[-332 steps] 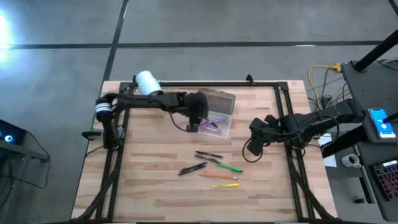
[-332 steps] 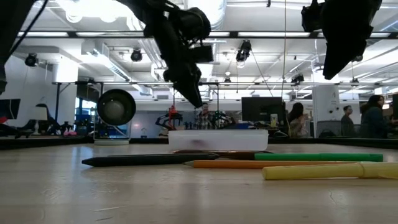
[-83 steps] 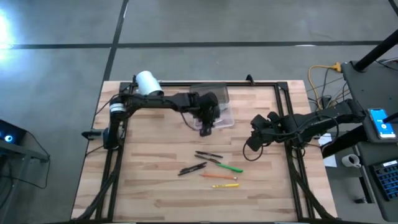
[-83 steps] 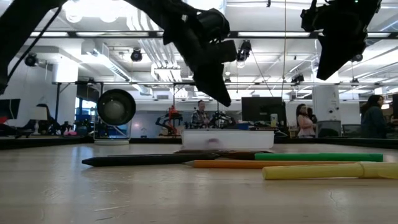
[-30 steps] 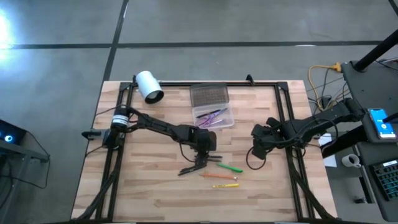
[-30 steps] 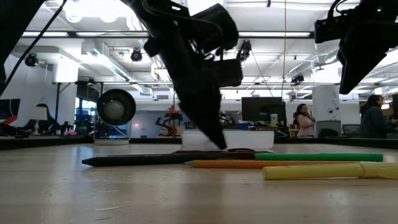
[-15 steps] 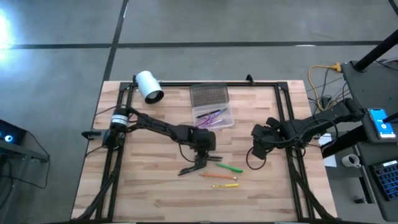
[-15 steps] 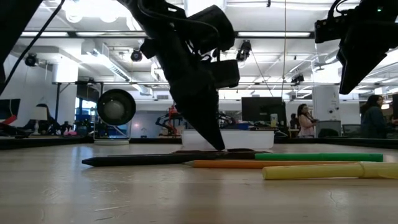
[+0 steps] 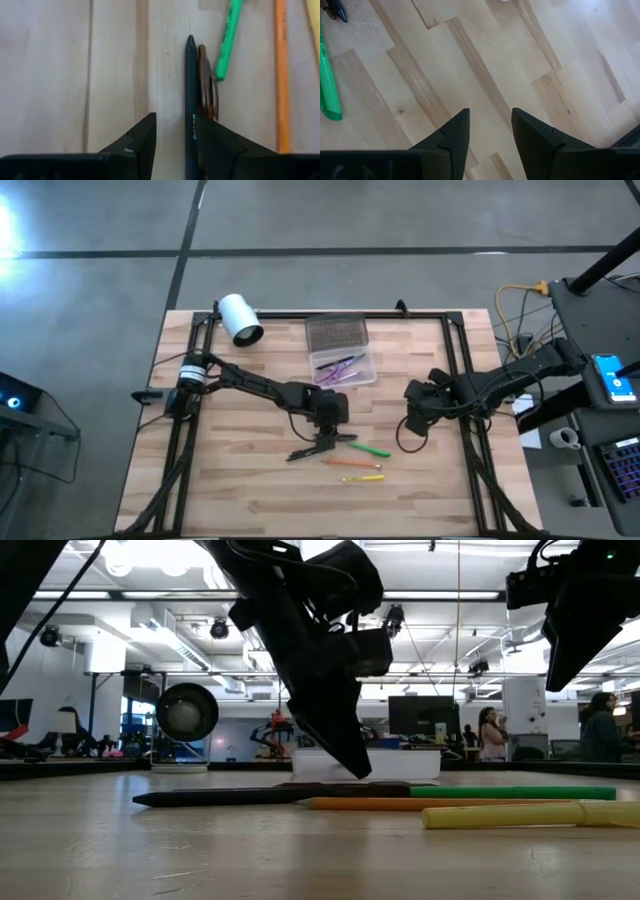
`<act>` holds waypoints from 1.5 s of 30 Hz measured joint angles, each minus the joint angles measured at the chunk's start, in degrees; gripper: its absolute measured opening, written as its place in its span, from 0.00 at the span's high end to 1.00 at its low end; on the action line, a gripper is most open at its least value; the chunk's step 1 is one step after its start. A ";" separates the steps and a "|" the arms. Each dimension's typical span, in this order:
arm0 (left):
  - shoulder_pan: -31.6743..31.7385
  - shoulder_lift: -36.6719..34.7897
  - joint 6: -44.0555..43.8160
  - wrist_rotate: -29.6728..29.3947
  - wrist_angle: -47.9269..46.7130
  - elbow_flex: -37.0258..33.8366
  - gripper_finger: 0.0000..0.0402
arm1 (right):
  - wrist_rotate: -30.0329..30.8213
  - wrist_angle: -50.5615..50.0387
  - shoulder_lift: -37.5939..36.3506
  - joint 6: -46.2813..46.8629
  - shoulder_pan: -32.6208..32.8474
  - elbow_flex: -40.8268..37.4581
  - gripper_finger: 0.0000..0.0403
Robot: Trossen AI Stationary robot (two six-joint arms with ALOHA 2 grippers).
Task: Pick & place school supplies into a supply box
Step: Put the top black pen into the supply box
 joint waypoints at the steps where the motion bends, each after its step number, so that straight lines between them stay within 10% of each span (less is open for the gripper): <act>1: -0.01 0.00 -0.52 0.69 -0.05 -0.02 0.71 | 0.00 0.00 0.00 0.00 0.00 0.00 0.66; 45: -0.08 -0.98 -3.79 0.90 1.53 -4.25 0.71 | 0.07 -0.04 0.00 -0.22 -0.02 -1.40 0.66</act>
